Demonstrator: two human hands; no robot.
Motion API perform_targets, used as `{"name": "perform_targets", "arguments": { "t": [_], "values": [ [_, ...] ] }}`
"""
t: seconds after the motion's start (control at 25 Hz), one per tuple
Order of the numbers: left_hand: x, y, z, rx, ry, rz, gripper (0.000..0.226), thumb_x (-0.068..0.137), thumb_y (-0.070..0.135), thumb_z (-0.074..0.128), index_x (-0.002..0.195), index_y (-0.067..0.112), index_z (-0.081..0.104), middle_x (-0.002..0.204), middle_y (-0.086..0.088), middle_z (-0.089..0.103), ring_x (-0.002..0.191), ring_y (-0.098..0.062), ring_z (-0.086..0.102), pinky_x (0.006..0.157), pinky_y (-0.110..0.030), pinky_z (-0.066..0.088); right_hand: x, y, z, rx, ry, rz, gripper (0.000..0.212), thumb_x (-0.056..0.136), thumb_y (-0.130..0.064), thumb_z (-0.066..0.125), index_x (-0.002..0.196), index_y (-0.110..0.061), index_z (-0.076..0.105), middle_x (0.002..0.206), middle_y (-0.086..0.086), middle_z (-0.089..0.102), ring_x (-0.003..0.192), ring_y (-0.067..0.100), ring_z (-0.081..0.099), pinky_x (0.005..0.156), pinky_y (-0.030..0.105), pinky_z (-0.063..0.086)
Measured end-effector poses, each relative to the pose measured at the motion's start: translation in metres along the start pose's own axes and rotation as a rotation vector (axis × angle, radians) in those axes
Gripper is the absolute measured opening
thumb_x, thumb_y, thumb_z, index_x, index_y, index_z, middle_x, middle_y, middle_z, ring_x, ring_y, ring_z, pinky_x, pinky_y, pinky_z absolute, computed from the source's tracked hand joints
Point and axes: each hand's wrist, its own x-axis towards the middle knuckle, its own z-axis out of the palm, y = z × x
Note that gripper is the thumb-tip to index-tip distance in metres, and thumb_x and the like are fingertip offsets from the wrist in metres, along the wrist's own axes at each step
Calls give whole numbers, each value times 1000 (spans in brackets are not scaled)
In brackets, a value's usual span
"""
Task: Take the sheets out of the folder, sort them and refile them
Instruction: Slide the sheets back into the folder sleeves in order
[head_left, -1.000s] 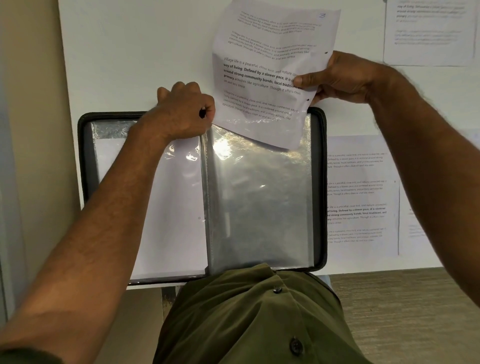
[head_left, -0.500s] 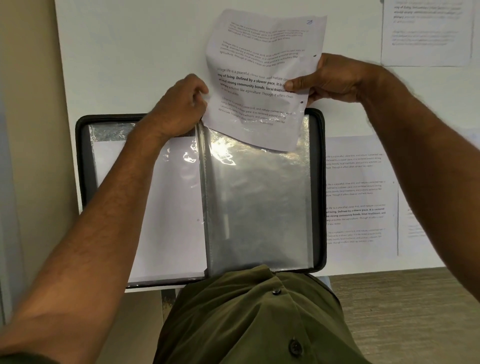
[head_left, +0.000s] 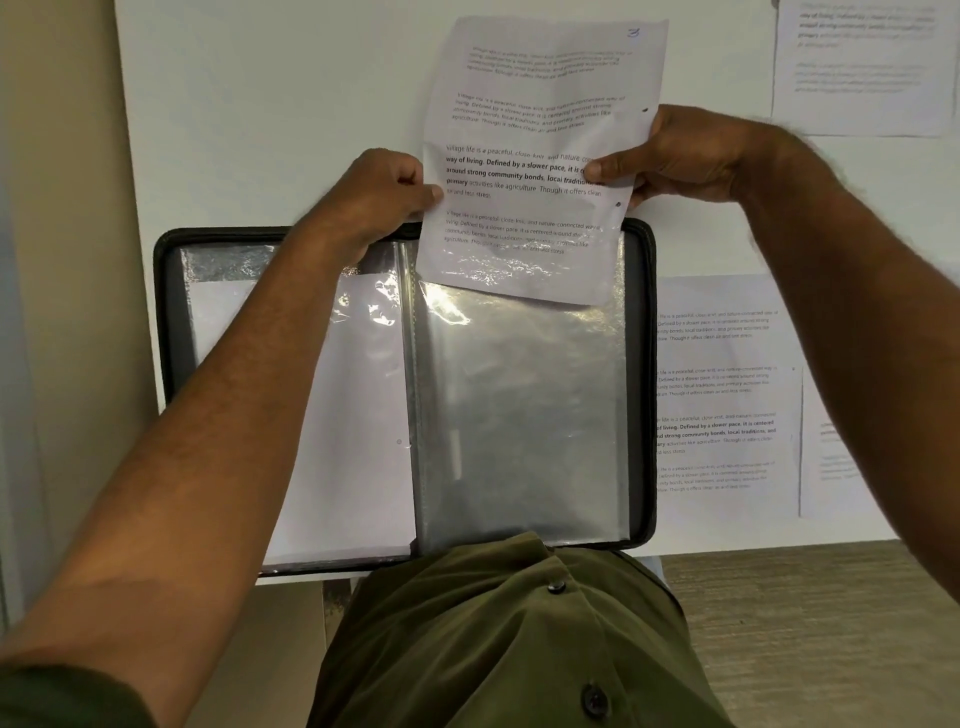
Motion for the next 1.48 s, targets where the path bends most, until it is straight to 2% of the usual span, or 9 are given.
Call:
{"name": "perform_targets", "arguments": {
  "t": [0.12, 0.2, 0.36, 0.6, 0.76, 0.88, 1.04, 1.24, 1.48],
  "values": [
    [-2, 1, -12, 101, -65, -45, 26, 94, 19, 73, 100, -6, 69, 107, -7, 77, 96, -18, 72, 94, -33, 59, 4, 0, 6, -4, 65, -7, 59, 88, -27, 78, 143, -18, 59, 130, -2, 73, 118, 20, 71, 95, 39, 61],
    [-2, 1, -17, 99, -101, -91, 31, 92, 25, 76, 111, 0, 73, 112, -6, 77, 104, -21, 73, 100, -36, 56, 6, 1, 12, 30, 110, -30, 54, 92, -28, 76, 143, -17, 59, 129, -2, 74, 116, 19, 72, 97, 40, 60],
    [-4, 3, -11, -43, -2, -52, 30, 95, 34, 72, 104, 5, 73, 92, -4, 75, 78, -12, 66, 77, -26, 55, 9, 6, 22, 33, 88, 6, 49, 92, -26, 76, 139, -19, 63, 127, -2, 75, 115, 19, 73, 101, 44, 58],
    [-2, -2, 5, -229, 145, -22, 36, 95, 19, 73, 110, -13, 65, 103, -15, 78, 93, -25, 77, 86, -41, 63, 8, 4, 25, -78, 83, 39, 47, 91, -27, 78, 136, -21, 65, 124, -3, 76, 112, 18, 73, 101, 44, 58],
    [0, -2, -6, -143, -18, -84, 14, 92, 21, 76, 92, 7, 74, 96, -6, 79, 79, -8, 74, 68, -19, 56, 10, 6, 26, 211, 239, -54, 41, 96, -30, 74, 133, -14, 66, 124, 0, 76, 115, 19, 73, 101, 41, 58],
    [2, 0, -17, -203, -88, -106, 14, 91, 27, 78, 101, 17, 77, 102, 2, 80, 89, -11, 71, 71, -21, 50, 9, 7, 27, 218, 214, -72, 42, 96, -24, 75, 135, -13, 65, 126, 1, 75, 116, 19, 72, 95, 36, 60],
    [4, -2, -3, -247, 61, -70, 19, 92, 26, 77, 82, 15, 66, 86, 4, 78, 72, -6, 71, 62, -19, 52, 8, 7, 28, 17, 233, -76, 46, 90, -24, 80, 133, -12, 67, 119, -3, 77, 108, 14, 74, 85, 24, 60],
    [3, -6, 10, -330, 191, -24, 22, 92, 23, 76, 81, 8, 64, 86, -4, 72, 70, -10, 68, 67, -24, 55, 5, 0, 31, -113, 136, -32, 49, 85, -26, 84, 132, -18, 68, 116, -6, 76, 102, 9, 74, 77, 18, 59],
    [1, -7, 1, -264, 114, -22, 28, 88, 21, 81, 77, 13, 57, 96, -18, 75, 82, -18, 75, 75, -33, 62, 3, 3, 26, -132, 132, -21, 52, 86, -25, 83, 134, -21, 66, 122, -7, 75, 109, 11, 73, 90, 27, 61]
  ]
}}
